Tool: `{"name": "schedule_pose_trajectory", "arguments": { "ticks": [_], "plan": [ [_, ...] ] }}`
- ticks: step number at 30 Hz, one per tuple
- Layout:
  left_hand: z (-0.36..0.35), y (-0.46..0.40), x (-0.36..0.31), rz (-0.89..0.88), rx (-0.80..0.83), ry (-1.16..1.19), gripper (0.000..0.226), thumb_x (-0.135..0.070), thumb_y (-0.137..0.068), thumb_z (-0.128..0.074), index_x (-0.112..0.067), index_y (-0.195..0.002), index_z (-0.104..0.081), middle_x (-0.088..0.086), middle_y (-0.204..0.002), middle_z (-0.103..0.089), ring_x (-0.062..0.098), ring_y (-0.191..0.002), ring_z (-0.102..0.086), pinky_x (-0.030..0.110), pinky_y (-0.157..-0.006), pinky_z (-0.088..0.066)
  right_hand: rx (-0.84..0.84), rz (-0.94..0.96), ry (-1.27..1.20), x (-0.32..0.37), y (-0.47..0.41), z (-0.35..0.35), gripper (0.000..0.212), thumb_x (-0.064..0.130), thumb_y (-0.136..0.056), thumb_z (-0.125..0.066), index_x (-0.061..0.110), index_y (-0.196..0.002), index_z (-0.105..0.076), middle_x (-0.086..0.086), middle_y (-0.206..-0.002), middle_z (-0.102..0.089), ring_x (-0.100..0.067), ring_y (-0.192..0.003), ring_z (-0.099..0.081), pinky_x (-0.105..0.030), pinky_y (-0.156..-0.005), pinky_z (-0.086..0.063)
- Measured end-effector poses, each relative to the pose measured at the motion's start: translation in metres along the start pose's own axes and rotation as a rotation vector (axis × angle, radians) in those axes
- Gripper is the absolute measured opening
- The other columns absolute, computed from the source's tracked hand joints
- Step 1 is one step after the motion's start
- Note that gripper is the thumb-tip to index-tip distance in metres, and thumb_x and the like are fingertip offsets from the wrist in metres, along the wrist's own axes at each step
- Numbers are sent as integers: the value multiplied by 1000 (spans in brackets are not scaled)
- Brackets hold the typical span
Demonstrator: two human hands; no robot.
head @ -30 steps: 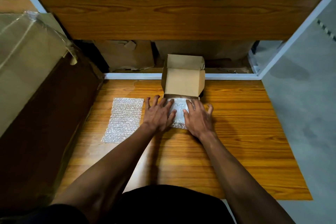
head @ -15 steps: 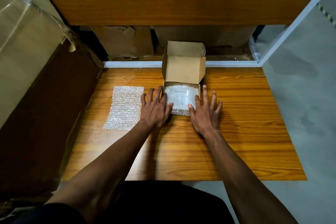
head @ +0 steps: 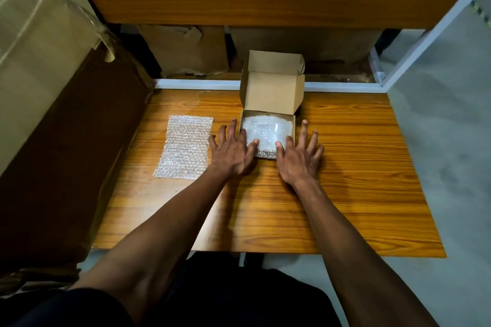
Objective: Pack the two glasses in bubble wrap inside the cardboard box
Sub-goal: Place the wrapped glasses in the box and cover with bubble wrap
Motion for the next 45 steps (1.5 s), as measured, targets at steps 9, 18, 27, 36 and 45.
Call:
{"name": "schedule_pose_trajectory", "arguments": {
  "ticks": [9,18,27,36,45],
  "plan": [
    [9,-5,-5,9,8,49,70,-67,-106,-21,-27,-160,-36,0,-177,6,39,-160,-5,71,-121,-12,-77,32,-14,1,1,11,55,52,-108,-33,23,-152,-45,-6,-175,5,-39,-159,0,-59,-124,-15],
    [3,-16,-6,77,87,60,73,-68,-107,-16,-26,-167,-24,5,-177,5,41,-160,-4,71,-121,-9,89,8,-27,-3,-14,1,67,61,-107,-21,29,-166,-16,-6,-170,29,-43,-158,12,-63,-126,-3],
    [13,-26,-13,21,-93,35,61,-60,-108,-22,-28,-154,-45,-1,-177,-2,36,-157,-14,66,-117,-21,-112,64,-9,1,-18,15,53,48,-107,-38,22,-154,-43,-9,-175,0,-41,-158,-7,-59,-123,-20],
    [6,-41,-10,103,119,45,67,-64,-108,-16,-34,-168,-18,2,-177,11,41,-161,1,71,-122,-6,59,40,9,-2,-34,6,65,55,-109,-25,27,-167,-14,-7,-168,32,-44,-157,17,-64,-125,-4],
    [4,-31,1,-104,-59,18,63,-59,-108,-21,-29,-163,-32,-3,-176,-8,35,-155,-16,66,-115,-23,-151,108,-20,-9,-28,17,52,48,-103,-49,21,-148,-49,-12,-173,-14,-42,-156,-15,-58,-119,-26]
  ]
}}
Point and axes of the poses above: each hand's wrist, its own y-axis away from the middle knuckle, its own z-axis out of the back of the hand, x = y × z, the point moved 1 cm from there along -y, towards the middle knuckle
